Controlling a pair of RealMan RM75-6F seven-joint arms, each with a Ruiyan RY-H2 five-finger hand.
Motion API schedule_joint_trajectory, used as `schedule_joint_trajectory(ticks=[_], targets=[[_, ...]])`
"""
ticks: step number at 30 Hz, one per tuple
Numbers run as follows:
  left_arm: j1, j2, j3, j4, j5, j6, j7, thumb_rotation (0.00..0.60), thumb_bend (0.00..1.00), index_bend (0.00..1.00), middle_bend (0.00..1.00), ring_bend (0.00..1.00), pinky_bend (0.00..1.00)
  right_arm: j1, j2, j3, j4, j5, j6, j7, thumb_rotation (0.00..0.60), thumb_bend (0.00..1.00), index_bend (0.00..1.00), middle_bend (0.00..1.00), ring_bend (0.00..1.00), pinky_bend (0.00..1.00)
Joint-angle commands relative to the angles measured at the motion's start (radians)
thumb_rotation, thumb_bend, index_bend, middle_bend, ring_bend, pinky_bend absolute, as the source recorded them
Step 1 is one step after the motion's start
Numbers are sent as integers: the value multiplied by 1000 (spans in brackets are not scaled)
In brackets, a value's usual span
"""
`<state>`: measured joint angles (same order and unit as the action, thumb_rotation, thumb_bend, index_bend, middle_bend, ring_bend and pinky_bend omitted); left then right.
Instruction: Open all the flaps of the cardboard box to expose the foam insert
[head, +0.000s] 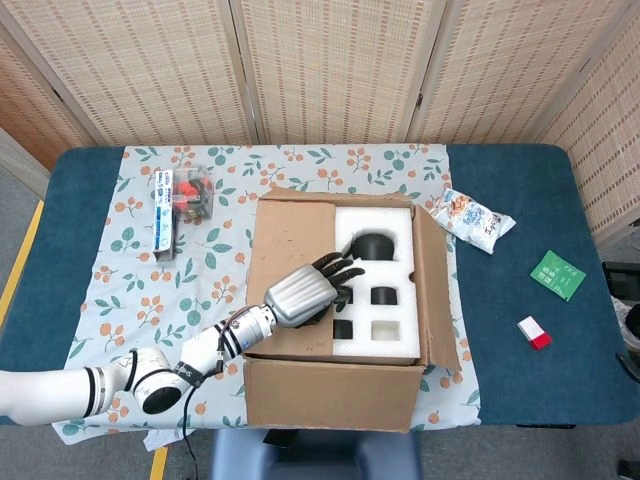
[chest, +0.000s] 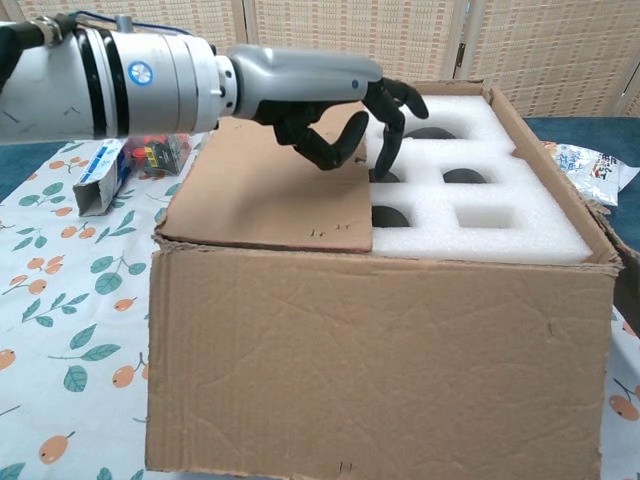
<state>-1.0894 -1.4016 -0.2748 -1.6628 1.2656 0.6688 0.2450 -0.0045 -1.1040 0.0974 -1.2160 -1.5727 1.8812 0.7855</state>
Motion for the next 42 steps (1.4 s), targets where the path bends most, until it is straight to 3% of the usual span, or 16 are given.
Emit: schedule_joint_trajectory(ticks=[1,20,27,42], targets=[[-7,-5,8,8,-10,4,-3,600,1000,492,93,0,0,1,1,3,1,-1,-8,3,355,267,526,0,0,0],[-33,-17,64,48,-19,26,24,600,1000,506,90,0,0,7,6,13,-3,-18,-41,10,355,268,526,0,0,0],[-25,-19,94,41,-9,96,152,600,1000,520,90,0,0,8,8,14,-4,-23,-48,14,355,266,526,0,0,0],[7,-3,123,-86,-61,261,457,600,1000,527,90,0,0,0,14,6,-10,-50,-30,23,355,267,527,0,0,0]])
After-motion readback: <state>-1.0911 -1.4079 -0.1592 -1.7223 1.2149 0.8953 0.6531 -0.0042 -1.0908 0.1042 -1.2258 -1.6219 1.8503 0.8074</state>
